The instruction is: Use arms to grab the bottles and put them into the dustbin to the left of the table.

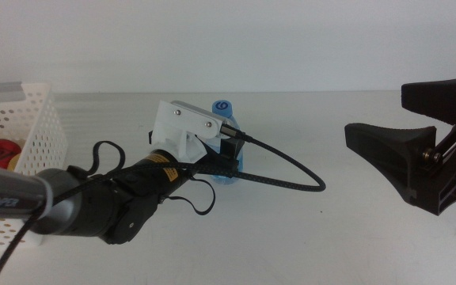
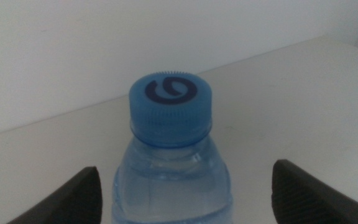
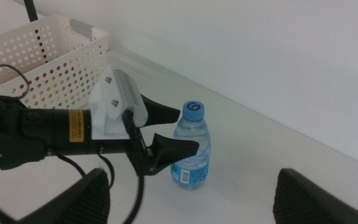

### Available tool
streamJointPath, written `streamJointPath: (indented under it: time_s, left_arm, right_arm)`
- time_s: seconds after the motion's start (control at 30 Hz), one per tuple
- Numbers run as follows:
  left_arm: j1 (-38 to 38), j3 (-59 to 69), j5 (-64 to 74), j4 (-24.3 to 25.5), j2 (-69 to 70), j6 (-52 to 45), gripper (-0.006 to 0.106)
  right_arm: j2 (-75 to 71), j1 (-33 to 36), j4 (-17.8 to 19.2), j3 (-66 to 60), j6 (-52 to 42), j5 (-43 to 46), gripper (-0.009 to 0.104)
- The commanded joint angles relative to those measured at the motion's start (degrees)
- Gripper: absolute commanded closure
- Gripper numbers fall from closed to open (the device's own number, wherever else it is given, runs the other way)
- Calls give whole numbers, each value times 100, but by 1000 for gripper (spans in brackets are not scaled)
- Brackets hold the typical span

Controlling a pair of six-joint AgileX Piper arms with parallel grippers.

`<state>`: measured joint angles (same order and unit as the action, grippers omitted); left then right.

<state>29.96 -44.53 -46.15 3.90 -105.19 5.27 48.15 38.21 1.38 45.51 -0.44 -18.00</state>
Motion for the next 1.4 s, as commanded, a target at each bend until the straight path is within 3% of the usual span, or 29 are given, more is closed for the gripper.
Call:
streamJointPath:
  time_s: [0.0, 0.83, 0.97, 1.23, 1.27, 1.37]
  left_arm:
    - [-1, -231, -543, -45, 121, 124, 10]
    - [-156, -1159, -553, -160, -998, 263, 13]
    - [-221, -1132, -496, -64, -998, 277, 32]
    - [-215, -1102, -375, 317, -743, 402, 101]
    - [-215, -1057, -343, 306, -649, 402, 105]
    - [-215, -904, -109, 128, -292, 368, 105]
  right_arm:
    - [-38, -22, 41, 140, -21, 401, 24]
    - [-38, -22, 41, 140, -21, 401, 24]
    - [-38, -22, 41, 140, -21, 401, 24]
    - [-38, -22, 41, 140, -21, 401, 24]
    - [-38, -22, 41, 140, -21, 401, 24]
    - [-38, -22, 41, 140, -21, 401, 24]
